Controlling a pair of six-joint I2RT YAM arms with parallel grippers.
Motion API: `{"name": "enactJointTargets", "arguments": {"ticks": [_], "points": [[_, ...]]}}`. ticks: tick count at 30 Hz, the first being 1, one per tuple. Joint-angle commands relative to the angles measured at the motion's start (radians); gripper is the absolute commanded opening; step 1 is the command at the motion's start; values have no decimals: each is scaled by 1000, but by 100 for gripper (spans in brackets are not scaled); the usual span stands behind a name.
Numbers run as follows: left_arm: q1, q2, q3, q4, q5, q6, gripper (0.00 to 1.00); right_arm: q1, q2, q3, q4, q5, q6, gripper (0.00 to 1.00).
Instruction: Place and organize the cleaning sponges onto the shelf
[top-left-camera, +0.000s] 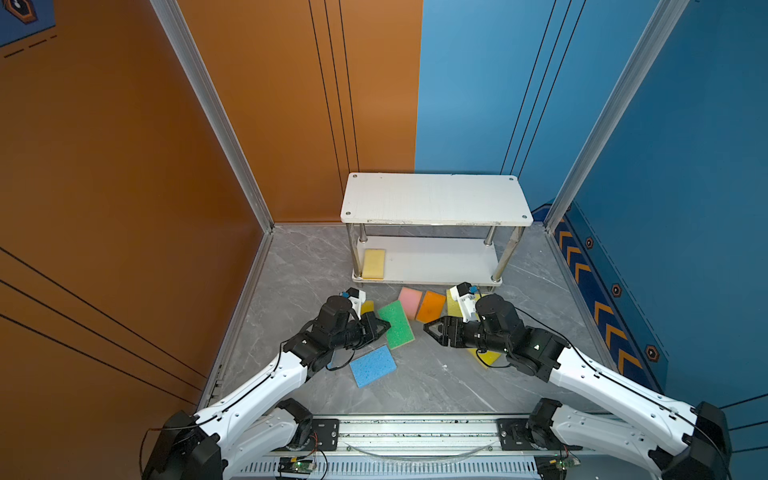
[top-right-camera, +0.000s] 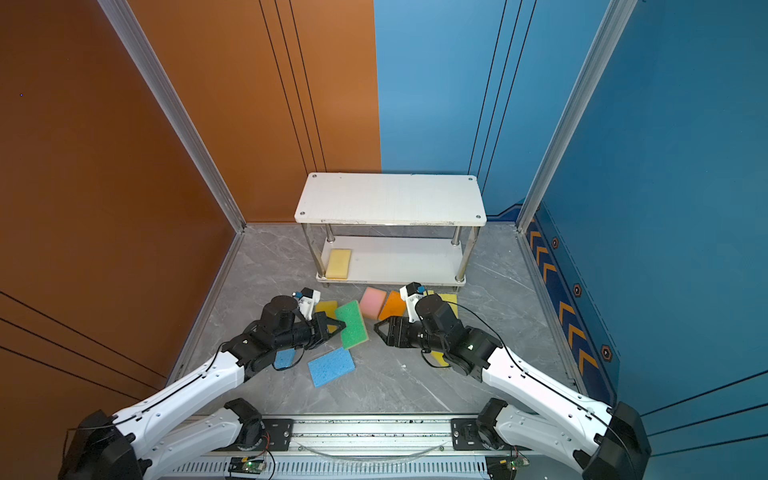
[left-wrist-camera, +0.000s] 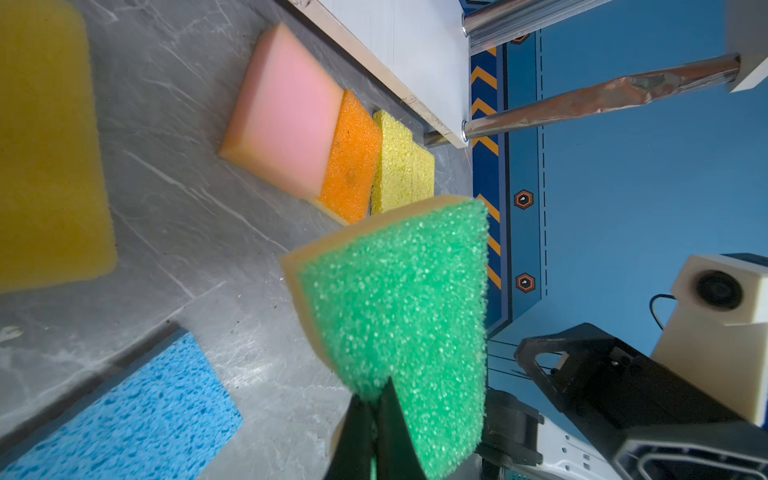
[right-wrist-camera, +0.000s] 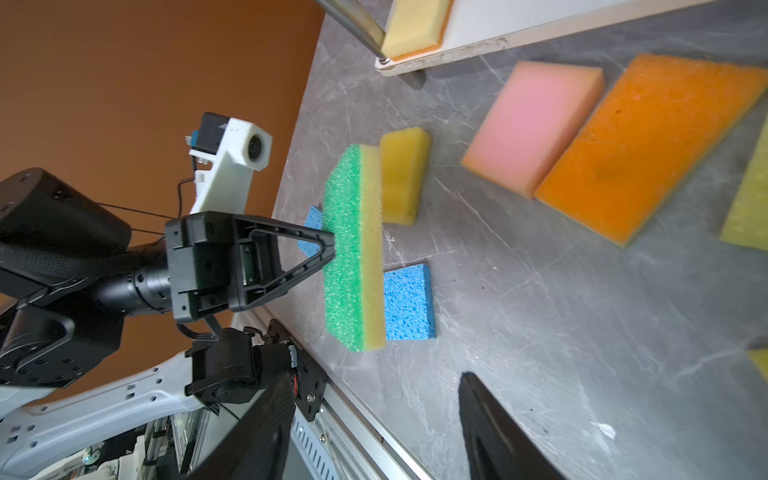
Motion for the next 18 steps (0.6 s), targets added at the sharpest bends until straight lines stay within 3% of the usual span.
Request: {"name": "enactJointTargets", "arguments": {"ticks": [1,8,18], "points": [[8,-15,34,-41,26,-4,0,48,54,105,-121,49,-61,63],[10,-28,34,-57,21,2,0,165,210,316,-361,211,-178,57],[15,-32,35,-58,22,2,0,231,329,394,-399,273,-206,53]]}}
